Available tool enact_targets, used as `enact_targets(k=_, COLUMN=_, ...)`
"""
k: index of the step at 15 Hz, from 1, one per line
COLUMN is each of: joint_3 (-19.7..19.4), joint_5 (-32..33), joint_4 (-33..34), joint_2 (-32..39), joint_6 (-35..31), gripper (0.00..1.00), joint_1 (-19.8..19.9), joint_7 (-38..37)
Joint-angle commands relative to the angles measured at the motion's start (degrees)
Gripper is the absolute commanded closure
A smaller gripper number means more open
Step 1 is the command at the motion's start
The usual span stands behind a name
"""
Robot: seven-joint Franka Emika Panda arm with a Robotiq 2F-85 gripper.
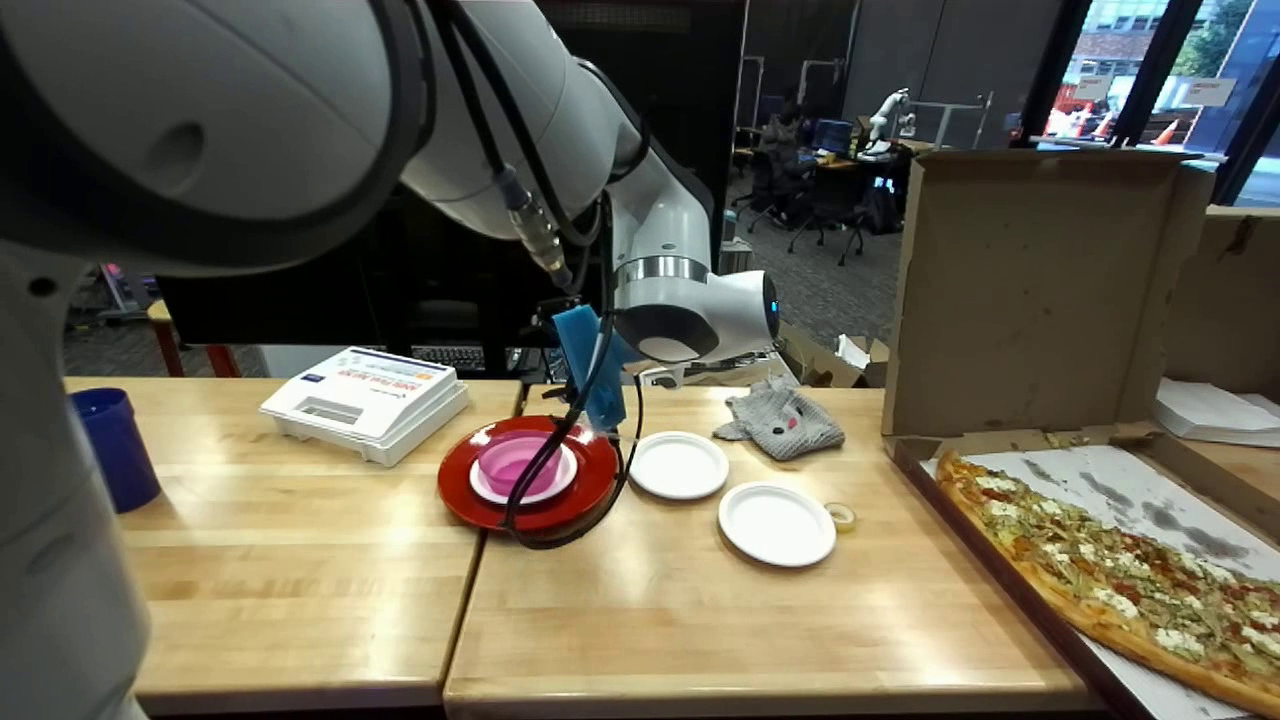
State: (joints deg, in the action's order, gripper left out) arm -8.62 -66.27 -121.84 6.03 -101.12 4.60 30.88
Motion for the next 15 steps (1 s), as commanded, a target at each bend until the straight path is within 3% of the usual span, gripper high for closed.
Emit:
enact_targets(k=1, joint_3=1.3, joint_5=0.2, joint_4=1.4, joint_2=0.3, joint_6=2.2, gripper=0.00, joint_1=0.7, joint_7=-2.6)
enact_targets(k=15, joint_3=1.6, joint_5=0.1, joint_4=0.6, joint_2=0.2, joint_6=2.6, gripper=0.00, joint_1=0.7, joint_7=-1.5)
